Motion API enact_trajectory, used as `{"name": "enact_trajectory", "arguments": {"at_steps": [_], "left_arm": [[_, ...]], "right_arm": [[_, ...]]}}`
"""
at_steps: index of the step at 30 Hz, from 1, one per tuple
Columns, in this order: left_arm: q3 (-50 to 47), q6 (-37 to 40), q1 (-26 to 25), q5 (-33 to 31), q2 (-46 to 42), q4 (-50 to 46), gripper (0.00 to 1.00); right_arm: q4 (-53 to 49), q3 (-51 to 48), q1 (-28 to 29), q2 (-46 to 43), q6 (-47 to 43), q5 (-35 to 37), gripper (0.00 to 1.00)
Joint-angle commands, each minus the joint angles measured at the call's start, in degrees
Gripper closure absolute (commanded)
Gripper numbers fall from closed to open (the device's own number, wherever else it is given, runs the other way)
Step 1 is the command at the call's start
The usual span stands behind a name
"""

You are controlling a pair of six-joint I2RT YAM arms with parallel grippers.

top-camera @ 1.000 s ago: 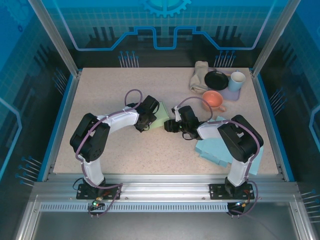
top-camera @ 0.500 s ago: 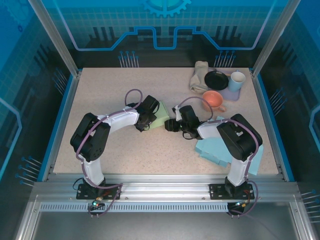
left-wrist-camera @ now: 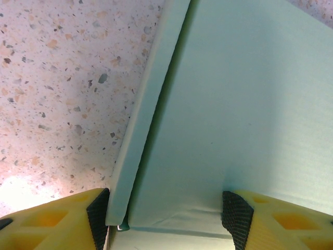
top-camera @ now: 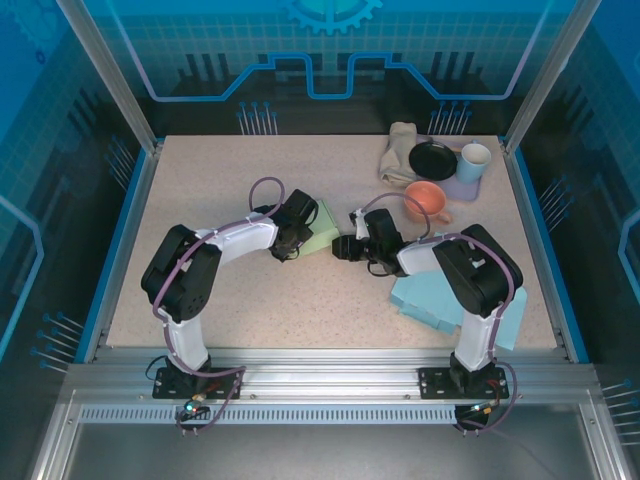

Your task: Fold the paper box

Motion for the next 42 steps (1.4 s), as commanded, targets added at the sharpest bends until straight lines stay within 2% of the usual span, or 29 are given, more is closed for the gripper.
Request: {"name": "enact_trajectory", "arguments": {"at_steps": [1,13,23,31,42], "left_arm": [[-2.7,1.4,1.3,-1.3,5.0,-7.3,0.37],[-2.6,1.4,1.6,-2.2,5.0,-7.8,0.37],[-2.7,1.7,1.9,-2.1,5.2,-7.8,0.37],[-2.3,2.1,1.8,-1.9,5.2,-7.9,0.37],[-2.2,1.9,1.9,-1.6,5.3,-7.6,0.37]], "right_arm": [[0.2,-1.9,-0.8,-1.1,1.6,-1.3,0.57],[-4.1,-2.9,0.5,-9.4,-0.1,2.9,0.57],[-8.6,3.1,0.6,-6.7,-6.7,7.6,0.54],[-8.6,7.6,0.4,-0.9,-7.4,4.9,0.52],[-8.7,8.1,0.3,0.8,-4.5,-2.3,0.53]]}}
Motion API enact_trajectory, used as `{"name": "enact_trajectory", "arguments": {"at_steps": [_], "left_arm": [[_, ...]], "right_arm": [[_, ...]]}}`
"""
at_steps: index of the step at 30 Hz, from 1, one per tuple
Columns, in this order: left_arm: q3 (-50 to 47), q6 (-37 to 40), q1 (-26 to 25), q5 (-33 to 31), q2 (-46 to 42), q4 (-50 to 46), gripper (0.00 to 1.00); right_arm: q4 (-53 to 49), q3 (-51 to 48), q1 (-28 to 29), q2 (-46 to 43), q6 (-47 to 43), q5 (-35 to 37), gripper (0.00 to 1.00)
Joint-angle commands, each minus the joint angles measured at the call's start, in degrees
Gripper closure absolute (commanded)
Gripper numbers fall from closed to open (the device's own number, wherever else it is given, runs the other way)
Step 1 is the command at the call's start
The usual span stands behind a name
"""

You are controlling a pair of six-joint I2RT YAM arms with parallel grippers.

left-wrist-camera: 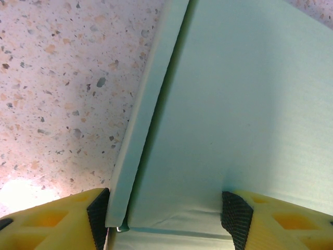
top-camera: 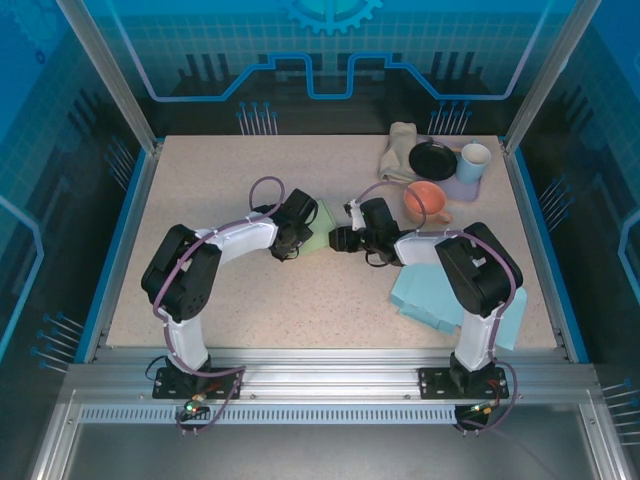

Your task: Fold the paper box

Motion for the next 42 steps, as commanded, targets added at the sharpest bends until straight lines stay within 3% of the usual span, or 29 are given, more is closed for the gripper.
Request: {"name": "enact_trajectory", "arguments": {"at_steps": [1,27,42], "left_arm": [[-2.4,0.9,1.7,-1.5,5.2,-7.6,0.37],[-1.8,1.0,1.7,-1.4,6.4,-7.7,0.38],[-2.0,1.1,1.8,-0.7,8.0,-6.9,0.38]], "right_arm": [[-0.6,1.2,0.2,0.7,1.4,-3.8,0.53],[1.2,0.1,0.0,3.0,-1.5,0.3,0.55],[12.7,-5.0,-0.2,7.8,-4.0,4.8,0.56]]}}
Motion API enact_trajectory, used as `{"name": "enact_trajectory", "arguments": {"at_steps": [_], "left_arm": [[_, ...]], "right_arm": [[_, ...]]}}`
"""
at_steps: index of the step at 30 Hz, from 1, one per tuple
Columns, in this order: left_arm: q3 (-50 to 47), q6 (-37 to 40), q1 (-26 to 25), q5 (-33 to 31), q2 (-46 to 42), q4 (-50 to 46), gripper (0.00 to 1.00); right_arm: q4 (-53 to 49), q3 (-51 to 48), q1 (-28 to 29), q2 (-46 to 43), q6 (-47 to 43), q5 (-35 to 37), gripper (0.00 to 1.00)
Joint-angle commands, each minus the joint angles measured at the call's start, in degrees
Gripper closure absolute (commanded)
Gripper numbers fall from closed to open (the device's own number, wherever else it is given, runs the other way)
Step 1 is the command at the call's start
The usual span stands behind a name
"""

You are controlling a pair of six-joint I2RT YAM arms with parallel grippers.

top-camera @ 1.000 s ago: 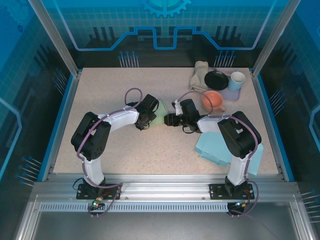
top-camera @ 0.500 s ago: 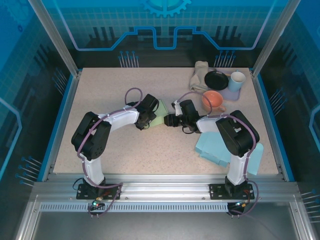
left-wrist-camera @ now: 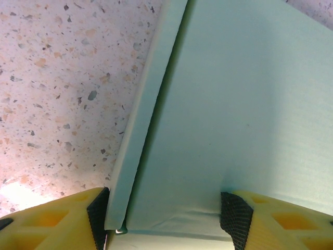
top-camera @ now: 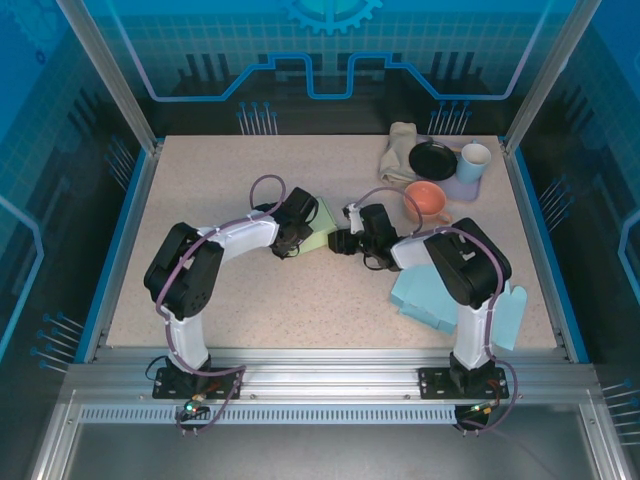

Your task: Fold the paper box

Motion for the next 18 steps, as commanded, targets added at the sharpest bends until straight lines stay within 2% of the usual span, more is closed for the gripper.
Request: {"name": "enact_trajectory", "arguments": {"at_steps": [1,4,8,18], "left_arm": [[-3.2,1.0,1.4,-0.1,6.6,-7.4,0.38],[-3.0,1.1,1.4,0.1,6.9,-7.4,0.38],[-3.0,1.1,1.5,0.1,6.8,-7.5,0.38],[-3.1,0.9,2.0,-0.1,7.2,-7.6,0.38]], "right_arm": [[1.4,-2.4,-0.1,3.1,-2.2,3.7,0.56],[2.7,-3.5,0.1,2.7,-2.5,5.2,0.55],[-0.6,-2.4,0.6,1.7,-2.5,8.2,0.53],[-3.5,-3.0,1.0,-3.5,-0.2,6.3,0.50]]}}
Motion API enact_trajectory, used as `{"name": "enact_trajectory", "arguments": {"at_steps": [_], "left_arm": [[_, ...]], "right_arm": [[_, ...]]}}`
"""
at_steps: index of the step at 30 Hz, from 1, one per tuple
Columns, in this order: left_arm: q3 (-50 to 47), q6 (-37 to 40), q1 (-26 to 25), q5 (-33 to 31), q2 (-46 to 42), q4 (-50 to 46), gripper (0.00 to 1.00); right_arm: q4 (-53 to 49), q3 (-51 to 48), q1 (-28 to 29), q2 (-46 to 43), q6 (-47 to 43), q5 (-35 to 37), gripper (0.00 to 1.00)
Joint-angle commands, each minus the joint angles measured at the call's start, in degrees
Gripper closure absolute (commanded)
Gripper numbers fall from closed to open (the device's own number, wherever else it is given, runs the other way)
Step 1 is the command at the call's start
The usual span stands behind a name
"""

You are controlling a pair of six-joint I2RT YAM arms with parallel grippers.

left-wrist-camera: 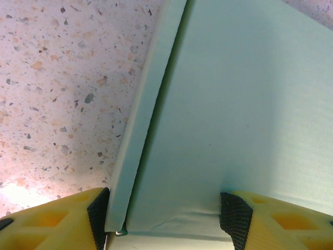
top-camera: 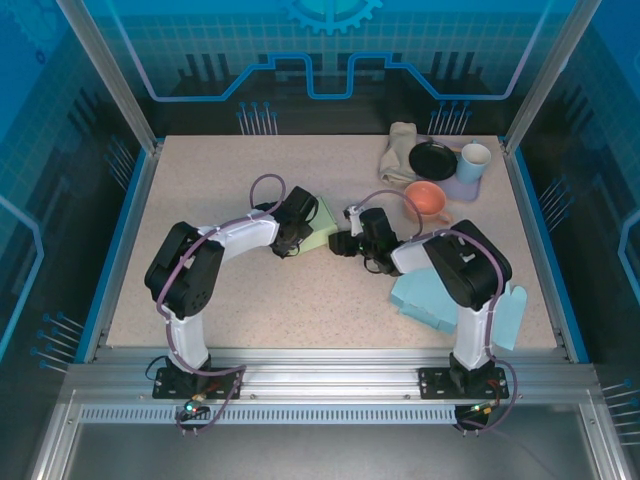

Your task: Fold the paper box

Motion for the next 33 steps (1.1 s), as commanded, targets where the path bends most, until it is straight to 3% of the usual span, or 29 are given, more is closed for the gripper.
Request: {"name": "enact_trajectory", "arguments": {"at_steps": [1,14,33], "left_arm": [[-3.5,0.9,1.8,-0.2,6.9,-7.7,0.38],[-3.7,0.9,2.0,-0.4,6.9,-7.6,0.38],[-3.4,1.5,2.0,0.2,7.0,-7.3,0.38]], "right_arm": [[-5.3,-1.0,0.0,-2.7,1.0,1.4,0.50],[-8.5,-0.7,0.2,-7.2,3.6,0.0,0.58],[-7.6,4.6,0.1,-1.4,3.7,-1.8,0.72]]}}
